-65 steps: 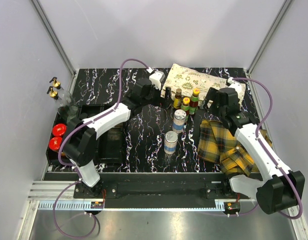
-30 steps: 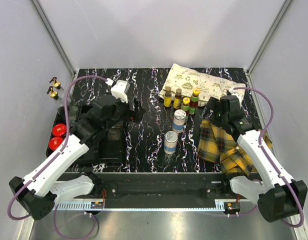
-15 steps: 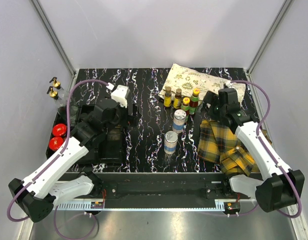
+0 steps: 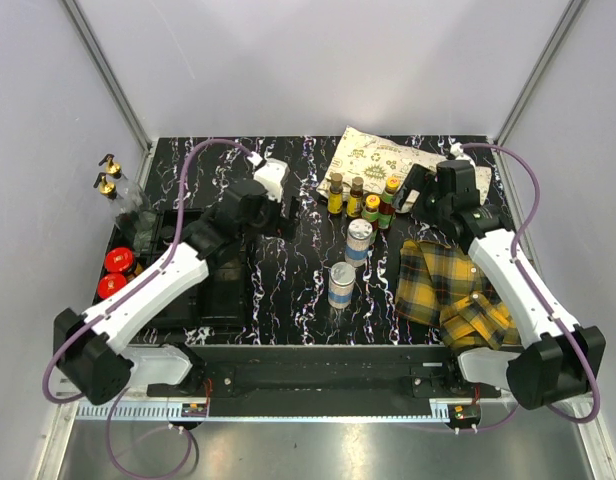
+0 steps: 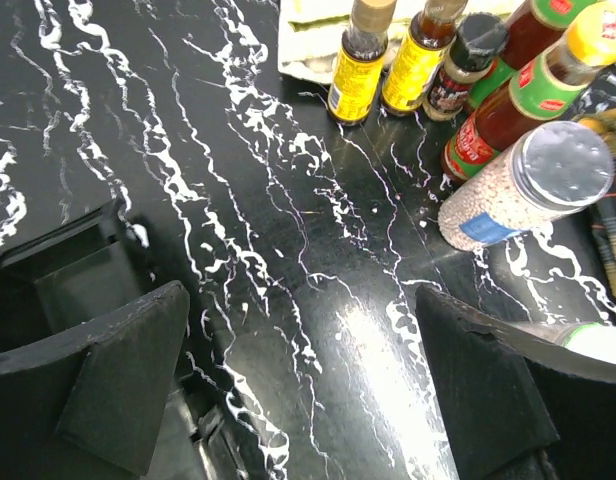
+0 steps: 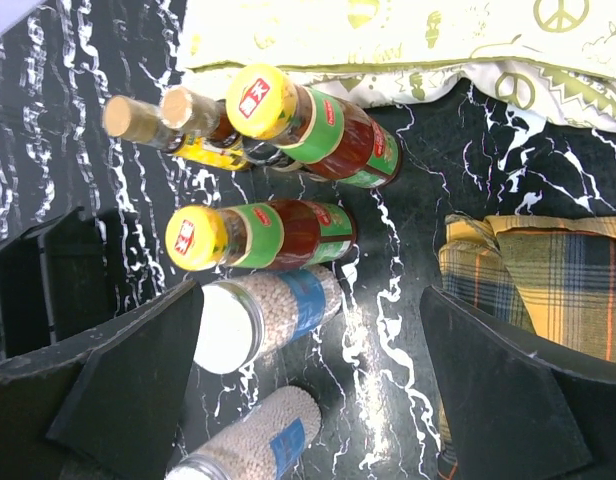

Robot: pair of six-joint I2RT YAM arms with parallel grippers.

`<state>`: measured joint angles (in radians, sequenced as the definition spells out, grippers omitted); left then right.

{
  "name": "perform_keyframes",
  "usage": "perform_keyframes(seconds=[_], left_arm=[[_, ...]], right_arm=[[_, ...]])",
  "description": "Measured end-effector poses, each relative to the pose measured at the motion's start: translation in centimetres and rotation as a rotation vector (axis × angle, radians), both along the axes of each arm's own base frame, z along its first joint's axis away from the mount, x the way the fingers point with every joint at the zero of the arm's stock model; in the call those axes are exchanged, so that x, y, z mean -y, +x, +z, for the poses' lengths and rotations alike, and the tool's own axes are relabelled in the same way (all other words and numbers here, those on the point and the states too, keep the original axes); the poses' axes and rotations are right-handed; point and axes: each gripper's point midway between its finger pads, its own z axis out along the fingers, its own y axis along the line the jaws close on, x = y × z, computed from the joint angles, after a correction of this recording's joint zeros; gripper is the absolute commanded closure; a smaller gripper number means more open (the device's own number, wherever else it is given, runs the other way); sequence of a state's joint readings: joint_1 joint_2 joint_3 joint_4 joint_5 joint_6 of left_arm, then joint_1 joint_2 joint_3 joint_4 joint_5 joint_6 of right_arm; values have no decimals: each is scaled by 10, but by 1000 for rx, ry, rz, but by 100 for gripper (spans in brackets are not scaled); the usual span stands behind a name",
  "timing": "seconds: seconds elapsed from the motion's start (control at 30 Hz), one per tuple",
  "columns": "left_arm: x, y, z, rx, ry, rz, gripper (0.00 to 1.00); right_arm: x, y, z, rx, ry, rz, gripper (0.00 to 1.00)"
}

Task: Organize the condiment bottles
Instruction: Move the bottle to the center of the board.

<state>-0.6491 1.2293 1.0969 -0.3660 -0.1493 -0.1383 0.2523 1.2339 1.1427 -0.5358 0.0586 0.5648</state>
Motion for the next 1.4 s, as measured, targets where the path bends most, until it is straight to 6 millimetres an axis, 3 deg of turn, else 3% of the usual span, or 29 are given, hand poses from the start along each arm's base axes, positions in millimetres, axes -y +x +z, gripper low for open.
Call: perform_keyframes(seconds=[0.17, 0.37, 0.5, 0.63, 0.83, 1.03, 1.4], left_arm=[[21, 24, -16, -27, 29, -28, 1], [46, 47, -26, -48, 24, -79, 1], [50, 54, -26, -64, -4, -106, 1], [49, 61, -18, -54, -35, -119, 1], [42, 66, -16, -54, -48, -124, 1], [41, 67, -16, -61, -60, -133, 1], [38, 53, -27, -97, -64, -150, 1]], right_arm=[[-4, 18, -11, -37, -32, 17, 1], [-8, 48, -4, -10, -92, 63, 5], [-16, 75, 3, 17, -132, 115, 9], [-28, 88, 3, 23, -134, 187, 11], [-54, 91, 0, 5, -162, 283, 11], [-92, 76, -15, -57, -237, 381, 18], [-75, 48, -49, -201, -343, 362, 39]])
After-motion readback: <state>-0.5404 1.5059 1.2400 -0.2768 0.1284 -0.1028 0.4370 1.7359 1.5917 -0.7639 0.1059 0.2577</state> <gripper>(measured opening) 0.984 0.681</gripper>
